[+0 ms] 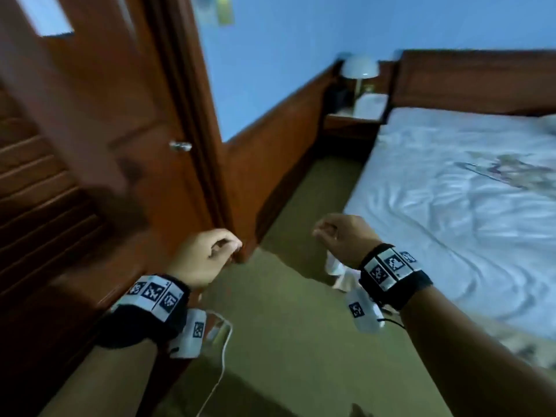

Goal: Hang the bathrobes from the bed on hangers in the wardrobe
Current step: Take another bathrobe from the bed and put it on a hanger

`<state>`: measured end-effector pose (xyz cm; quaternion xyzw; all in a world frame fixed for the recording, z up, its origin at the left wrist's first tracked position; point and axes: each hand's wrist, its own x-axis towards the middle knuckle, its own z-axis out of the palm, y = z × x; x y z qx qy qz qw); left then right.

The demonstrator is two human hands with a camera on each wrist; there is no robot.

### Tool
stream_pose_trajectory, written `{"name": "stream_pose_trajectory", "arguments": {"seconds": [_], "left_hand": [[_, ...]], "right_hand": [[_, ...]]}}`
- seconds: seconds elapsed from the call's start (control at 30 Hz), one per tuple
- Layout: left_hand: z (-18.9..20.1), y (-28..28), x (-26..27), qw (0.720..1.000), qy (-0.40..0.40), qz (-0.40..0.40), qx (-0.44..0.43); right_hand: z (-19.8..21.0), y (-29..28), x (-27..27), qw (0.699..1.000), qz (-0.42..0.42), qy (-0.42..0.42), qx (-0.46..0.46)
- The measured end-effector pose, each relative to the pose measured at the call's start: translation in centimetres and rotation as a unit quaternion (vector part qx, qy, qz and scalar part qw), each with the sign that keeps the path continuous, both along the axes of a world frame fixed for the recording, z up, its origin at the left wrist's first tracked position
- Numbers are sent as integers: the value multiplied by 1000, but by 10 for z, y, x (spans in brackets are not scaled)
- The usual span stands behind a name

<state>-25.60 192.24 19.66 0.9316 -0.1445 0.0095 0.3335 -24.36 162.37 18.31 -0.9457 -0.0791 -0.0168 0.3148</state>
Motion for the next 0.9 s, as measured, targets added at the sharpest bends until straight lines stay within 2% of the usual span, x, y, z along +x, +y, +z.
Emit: {"name": "stream_pose_trajectory", "arguments": {"seconds": [0.2, 0.37, 0.57, 0.77, 0.9], "left_hand": [[-27, -277, 82, 981, -12, -181, 66], [-46, -492, 97, 944, 43, -324, 36], [-76, -681, 96, 872, 39, -483, 66], [-104, -853, 115, 832, -11, -536, 140], [-122, -981, 130, 801, -27, -573, 172]], "right_hand": [[-25, -269, -60, 972, -233, 16, 1], [-26, -435, -123, 930, -364, 49, 2], [-38, -573, -183, 887, -456, 71, 0], [-67, -681, -223, 843, -523, 121, 20], [-70, -779, -225, 816, -563, 129, 5]]}}
